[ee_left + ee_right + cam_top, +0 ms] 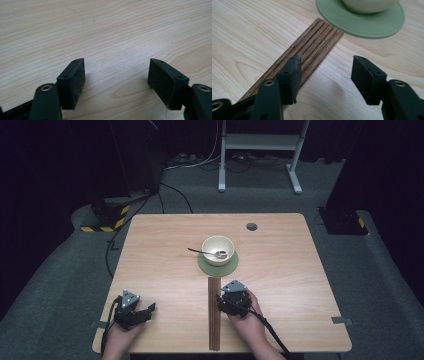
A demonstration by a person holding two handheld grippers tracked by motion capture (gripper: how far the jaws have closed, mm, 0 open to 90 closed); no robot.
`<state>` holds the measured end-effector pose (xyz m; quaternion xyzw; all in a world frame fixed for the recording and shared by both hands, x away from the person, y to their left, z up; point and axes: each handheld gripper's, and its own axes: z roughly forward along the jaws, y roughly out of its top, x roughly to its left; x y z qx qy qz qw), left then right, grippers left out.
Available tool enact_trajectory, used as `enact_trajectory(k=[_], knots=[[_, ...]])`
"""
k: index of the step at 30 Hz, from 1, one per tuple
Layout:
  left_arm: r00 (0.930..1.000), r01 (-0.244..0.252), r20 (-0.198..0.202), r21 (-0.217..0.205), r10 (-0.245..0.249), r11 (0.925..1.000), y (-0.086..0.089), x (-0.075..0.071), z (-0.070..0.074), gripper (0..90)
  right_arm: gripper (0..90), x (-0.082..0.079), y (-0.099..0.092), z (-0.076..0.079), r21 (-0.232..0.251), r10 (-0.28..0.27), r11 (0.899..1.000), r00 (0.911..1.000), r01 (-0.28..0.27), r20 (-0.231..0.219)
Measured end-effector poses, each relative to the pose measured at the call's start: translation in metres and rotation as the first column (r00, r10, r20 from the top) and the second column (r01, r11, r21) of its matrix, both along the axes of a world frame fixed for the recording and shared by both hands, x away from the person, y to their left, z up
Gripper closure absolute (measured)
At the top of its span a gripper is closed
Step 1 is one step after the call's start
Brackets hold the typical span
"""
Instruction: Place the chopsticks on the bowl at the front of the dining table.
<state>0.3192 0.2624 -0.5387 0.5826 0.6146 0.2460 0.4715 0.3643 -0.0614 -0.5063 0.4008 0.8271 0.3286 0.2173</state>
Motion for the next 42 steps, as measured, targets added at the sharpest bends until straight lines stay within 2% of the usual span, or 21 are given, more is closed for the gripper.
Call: enact_trajectory(k=[3,9,12,15,17,19,21,23,26,27,30,33,35,36,42], knots=[[1.0,-0.003,0.001,-0.007,0.003,1.0,0.0,0.0,0.0,30.6,49.7,0.002,0.002,-0.002,0.001,0.017,1.0,0.9998,-0.017,-0.011],[1.0,-0.008,0.002,-0.012,0.008,0.9999,-0.001,0.001,0.0,30.6,53.6,0.002,0.006,-0.006,-0.001,0.016,1.0,0.9991,-0.016,-0.038],[1.0,-0.008,0.002,-0.012,0.008,0.9999,-0.001,0.001,0.0,30.5,55.4,0.002,0.007,-0.007,-0.01,0.022,1.0,0.9992,-0.023,-0.033],[1.0,-0.006,0.0,-0.011,0.006,0.9999,0.0,0.001,0.0,30.5,61.8,0.002,0.005,-0.008,-0.016,0.018,1.0,0.9984,-0.019,-0.053],[0.9998,-0.02,0.008,-0.034,0.02,0.9992,-0.002,0.002,0.0,30.5,63.7,0.003,0.003,-0.008,-0.023,0.02,1.0,0.9982,-0.021,-0.056],[0.9998,-0.018,0.009,-0.034,0.019,0.9993,-0.002,0.002,0.0,30.6,66.1,0.004,-0.001,-0.008,-0.021,0.024,0.999,0.9978,-0.025,-0.062],[1.0,-0.004,0.001,-0.01,0.004,0.9999,0.0,0.001,0.0,30.5,68.2,0.004,-0.005,-0.008,-0.023,0.016,1.0,0.9977,-0.017,-0.066],[0.9998,-0.018,0.008,-0.033,0.018,0.9993,-0.002,0.002,0.0,30.7,69.3,0.004,-0.01,-0.007,-0.026,0.017,0.999,0.9976,-0.018,-0.068],[0.9998,-0.018,0.007,-0.033,0.018,0.9993,-0.001,0.002,0.0,30.8,69.8,0.005,-0.015,-0.007,-0.025,0.005,1.0,0.9973,-0.006,-0.074],[0.9999,-0.015,0.004,-0.028,0.015,0.9995,-0.001,0.001,0.0,30.8,69.9,0.006,-0.023,-0.007,-0.012,-0.009,1.0,0.9958,0.008,-0.091],[0.9998,-0.018,0.01,-0.035,0.018,0.9992,-0.002,0.002,0.0,30.6,70.0,0.009,-0.033,-0.006,-0.014,-0.02,1.0,0.9956,0.019,-0.092],[1.0,-0.004,0.0,-0.006,0.004,1.0,0.0,0.001,0.0,30.7,71.1,0.013,-0.042,-0.006,-0.003,-0.036,0.999,0.994,0.036,-0.103],[0.9999,-0.01,0.003,-0.018,0.01,0.9998,-0.001,0.001,0.0,30.7,72.0,0.016,-0.047,-0.005,-0.008,-0.035,0.999,0.9922,0.035,-0.12],[1.0,-0.004,0.0,-0.008,0.004,1.0,0.0,0.001,0.0,30.7,72.6,0.018,-0.049,-0.005,-0.009,-0.034,0.999,0.9926,0.033,-0.117],[1.0,-0.008,0.002,-0.014,0.008,0.9999,0.0,0.001,0.0,30.8,78.9,0.025,-0.057,-0.004,-0.008,-0.047,0.999,0.9912,0.047,-0.124]])
